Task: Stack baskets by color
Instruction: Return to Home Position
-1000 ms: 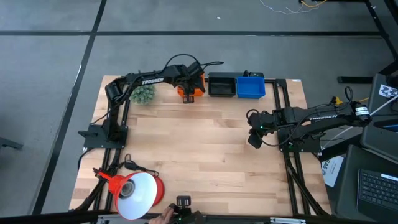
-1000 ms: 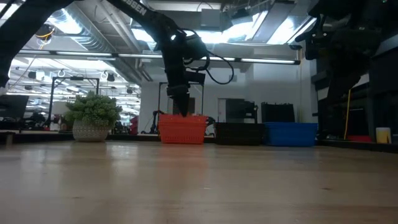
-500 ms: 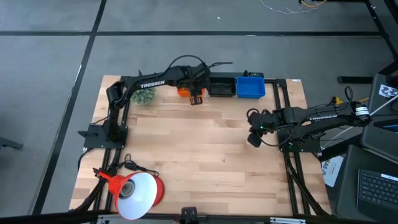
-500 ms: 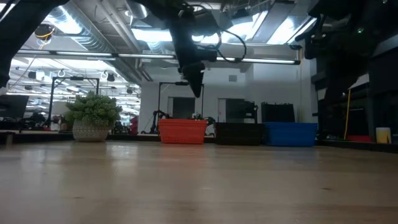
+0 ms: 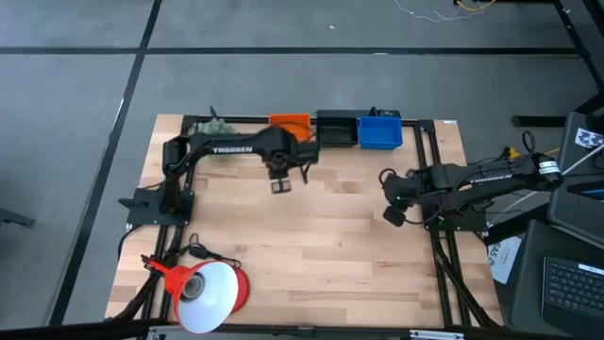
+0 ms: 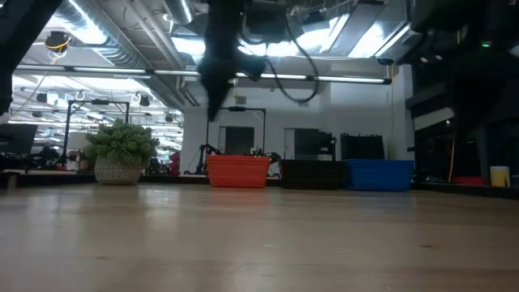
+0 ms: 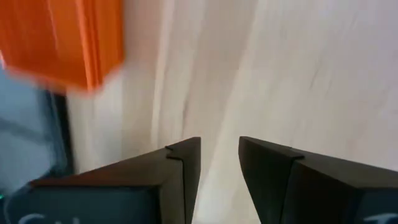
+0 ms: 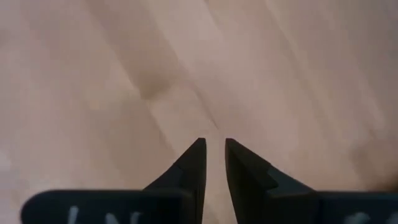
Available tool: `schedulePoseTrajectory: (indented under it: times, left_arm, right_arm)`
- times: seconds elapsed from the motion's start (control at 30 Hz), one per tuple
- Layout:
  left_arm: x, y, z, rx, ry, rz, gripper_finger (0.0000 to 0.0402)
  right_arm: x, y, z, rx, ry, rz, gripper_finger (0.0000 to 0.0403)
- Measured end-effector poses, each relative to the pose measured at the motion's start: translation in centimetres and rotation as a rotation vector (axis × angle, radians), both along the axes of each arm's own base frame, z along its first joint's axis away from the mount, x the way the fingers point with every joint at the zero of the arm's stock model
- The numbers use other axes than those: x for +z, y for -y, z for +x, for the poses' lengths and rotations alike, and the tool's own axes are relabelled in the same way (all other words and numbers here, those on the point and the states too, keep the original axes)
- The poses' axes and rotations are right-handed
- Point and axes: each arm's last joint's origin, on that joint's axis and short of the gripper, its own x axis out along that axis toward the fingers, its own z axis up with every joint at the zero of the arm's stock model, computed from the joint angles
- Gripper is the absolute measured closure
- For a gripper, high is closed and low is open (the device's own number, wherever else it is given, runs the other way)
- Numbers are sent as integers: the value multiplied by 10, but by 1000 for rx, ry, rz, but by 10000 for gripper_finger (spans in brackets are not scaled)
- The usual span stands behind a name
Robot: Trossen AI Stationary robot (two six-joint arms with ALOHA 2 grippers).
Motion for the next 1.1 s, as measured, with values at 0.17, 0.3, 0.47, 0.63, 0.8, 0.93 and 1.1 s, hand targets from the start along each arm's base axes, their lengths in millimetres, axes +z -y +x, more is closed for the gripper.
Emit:
schedulePoseTrajectory:
  times: [0.17,0.3,0.47,0.63,0.8,0.93,1.1]
  left_arm:
    - [3,32,-21,-23,-50,-18,300]
    - [14,48,-50,-69,137,-76,302]
    - [18,63,-107,-67,428,-86,299]
    - [-4,77,-154,-142,737,-138,302]
    - [-47,81,-187,-215,1001,-169,303]
    - [-75,78,-211,-171,1142,-172,303]
    - [-82,79,-231,-200,1358,-167,303]
  right_arm:
    - [6,-13,-20,-20,-11,-142,344]
    - [20,-26,-37,15,153,-128,344]
    - [21,-34,-59,74,360,-66,344]
    - [7,-37,-63,112,566,-18,344]
    - [-4,-43,-57,179,725,1,344]
    - [-6,-44,-55,204,773,5,344]
    - [-3,-44,-55,233,803,-12,344]
